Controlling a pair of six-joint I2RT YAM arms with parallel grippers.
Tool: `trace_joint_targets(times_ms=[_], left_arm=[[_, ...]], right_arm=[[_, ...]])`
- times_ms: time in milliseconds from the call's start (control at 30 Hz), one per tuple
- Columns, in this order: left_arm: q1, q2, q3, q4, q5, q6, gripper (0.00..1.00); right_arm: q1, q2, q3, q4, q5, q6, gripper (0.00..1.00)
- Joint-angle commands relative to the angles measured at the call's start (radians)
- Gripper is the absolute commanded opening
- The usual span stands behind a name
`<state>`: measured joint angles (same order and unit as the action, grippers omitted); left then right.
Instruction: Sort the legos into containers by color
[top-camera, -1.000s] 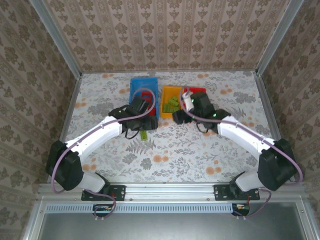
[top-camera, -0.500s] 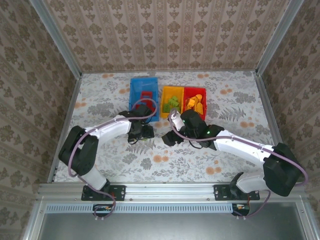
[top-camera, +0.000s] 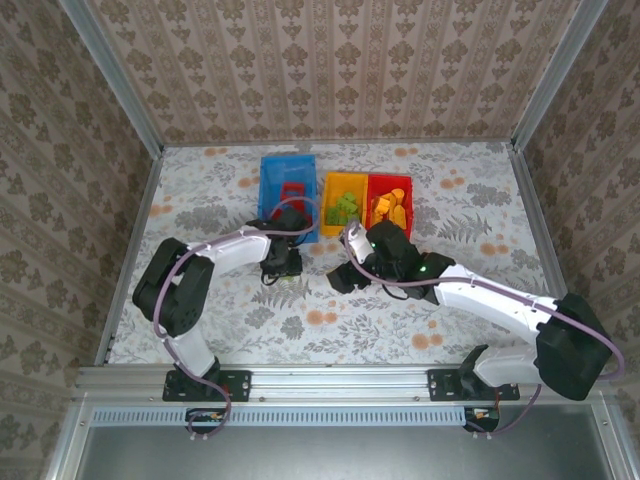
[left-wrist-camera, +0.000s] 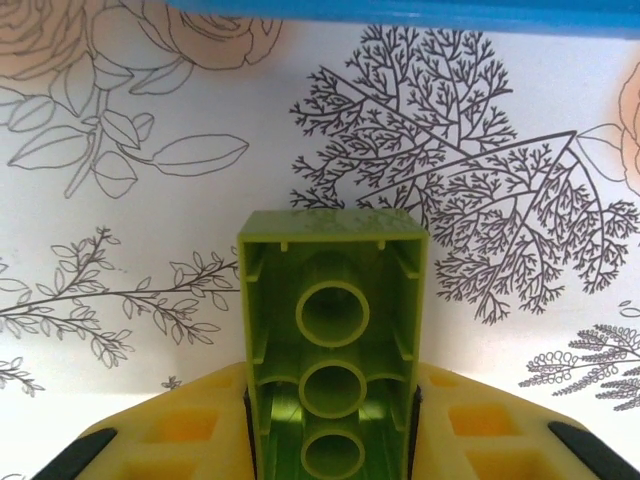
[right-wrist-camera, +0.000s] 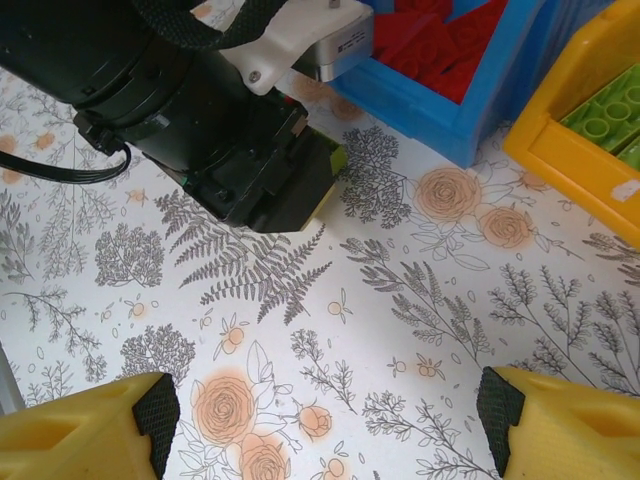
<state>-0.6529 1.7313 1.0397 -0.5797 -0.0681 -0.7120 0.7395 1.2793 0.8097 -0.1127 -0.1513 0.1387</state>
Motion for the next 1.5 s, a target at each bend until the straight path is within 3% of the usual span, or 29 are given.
trace_joint_targets(times_ms=[0, 200, 333, 733, 1000, 1067, 1300, 1467], left_arm=[[-0.045, -0.086, 0.043, -0.061, -0.053, 0.032, 0.29], [-0.164, -0.188, 0.159, -0.181, -0.101, 0.057, 0.26], [-0.179, -0.166, 0.287, -0.197, -0.101, 0.098, 0.26], [-0.119, 0.306, 0.902, -0.269, -0.019, 0.259, 0.26], [-0.082, 0.525, 1.096, -0.310, 0.009, 0.240, 0.26], [-0.082, 0.550, 1.108, -0.308, 0.022, 0.238, 0.29], [-0.088, 0.557, 1.109, -0.330, 0.009, 0.217, 0.53], [-0.095, 0.489, 1.091, -0.328, -0.003, 0.207, 0.59]], right_arm=[[-0.027, -0.069, -0.015, -0.009, 0.073, 0.029, 0.81], [-0.168, -0.180, -0.049, 0.012, 0.137, 0.128, 0.81], [-0.252, -0.200, -0.056, 0.037, 0.124, 0.194, 0.81], [-0.342, -0.089, 0.054, 0.067, 0.112, 0.332, 0.81], [-0.400, -0.090, 0.066, 0.027, 0.071, 0.334, 0.81], [-0.406, -0.096, 0.056, 0.018, 0.067, 0.334, 0.81], [-0.427, -0.112, 0.047, -0.013, 0.052, 0.320, 0.81], [-0.431, -0.112, 0.078, -0.051, 0.052, 0.285, 0.82]])
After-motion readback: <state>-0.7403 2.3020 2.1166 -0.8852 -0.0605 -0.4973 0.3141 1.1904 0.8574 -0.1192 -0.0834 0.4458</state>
